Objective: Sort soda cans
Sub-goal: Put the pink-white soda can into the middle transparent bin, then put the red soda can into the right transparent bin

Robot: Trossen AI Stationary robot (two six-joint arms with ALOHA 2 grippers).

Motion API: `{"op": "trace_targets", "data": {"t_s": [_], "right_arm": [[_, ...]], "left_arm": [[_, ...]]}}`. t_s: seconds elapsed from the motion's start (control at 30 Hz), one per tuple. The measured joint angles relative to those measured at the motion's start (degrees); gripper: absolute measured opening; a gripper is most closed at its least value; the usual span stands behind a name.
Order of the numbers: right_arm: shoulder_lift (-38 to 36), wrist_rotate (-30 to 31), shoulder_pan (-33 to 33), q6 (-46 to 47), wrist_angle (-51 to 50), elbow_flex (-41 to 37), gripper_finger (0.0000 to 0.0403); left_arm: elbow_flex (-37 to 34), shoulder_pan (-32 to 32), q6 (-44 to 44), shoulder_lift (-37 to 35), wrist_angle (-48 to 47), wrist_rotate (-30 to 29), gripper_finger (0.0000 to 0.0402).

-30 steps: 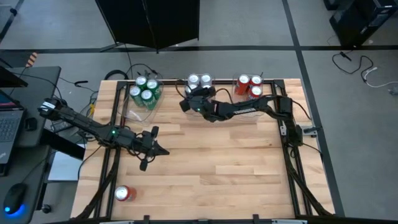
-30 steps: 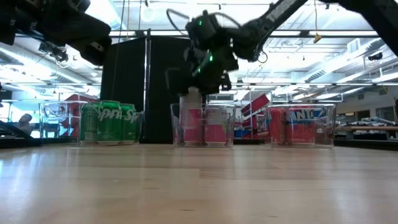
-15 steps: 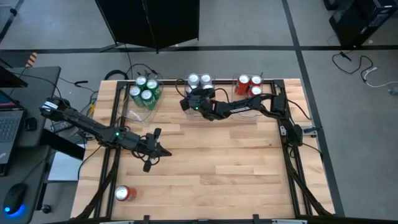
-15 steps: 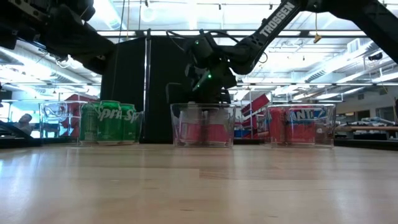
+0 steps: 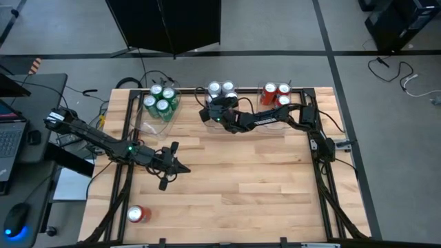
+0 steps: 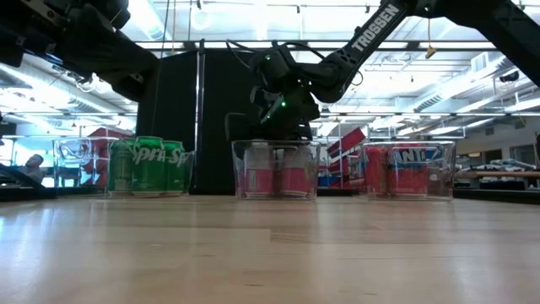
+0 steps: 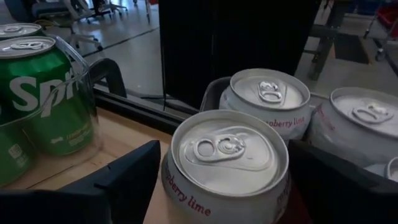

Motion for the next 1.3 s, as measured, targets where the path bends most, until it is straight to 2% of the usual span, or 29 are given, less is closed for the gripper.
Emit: {"op": "trace_targets", "data": {"t_s": [0.27,0.47,0.57,0.67,0.77,0.87,0.9,1.03,1.17,1.3], "right_arm": [[0.0,0.2,1.5,-6.5,6.4,-0.1,0.0326],[-2.4,-1.2,3.7,-12.7,8.2,-0.1,0.0319],[-5.3,-4.1,5.1,-13.1,5.3,-0.1,0.0292],[-8.5,-8.6,6.9,-13.6,0.3,-0.1,0.0232],[-10.6,-12.4,9.0,-15.7,-3.2,-0.1,0.0144],[-10.7,-16.0,11.6,-17.7,-5.3,-0.1,0.0041],[-10.7,-16.9,12.5,-18.6,-5.3,-0.4,0.0021],[-10.4,-17.8,16.1,-19.0,-1.5,-4.0,0.0019],[-10.3,-17.8,19.3,-18.7,2.8,-8.1,0.0004],[-10.3,-17.8,22.5,-18.2,3.5,-10.1,0.0006]], "left_arm": [[0.0,0.0,-1.2,0.0,0.3,0.0,0.0007],[0.0,0.0,-1.7,0.0,5.5,0.0,0.0009],[0.0,0.0,-2.1,0.0,7.0,1.3,0.0009],[1.0,-0.1,-2.1,0.0,4.4,3.5,0.0009],[3.1,-0.5,-2.3,0.0,-3.1,4.5,0.0004],[7.3,-1.9,-3.1,0.0,-14.7,3.9,0.0003],[9.0,-2.7,-4.0,0.0,-19.0,3.0,0.0003],[16.7,-6.3,-9.0,0.0,-36.4,-0.4,0.0002],[24.6,-10.6,-18.5,0.3,-52.0,-1.9,0.0001],[31.7,-15.5,-29.2,2.3,-63.2,-2.2,0.0001]]}}
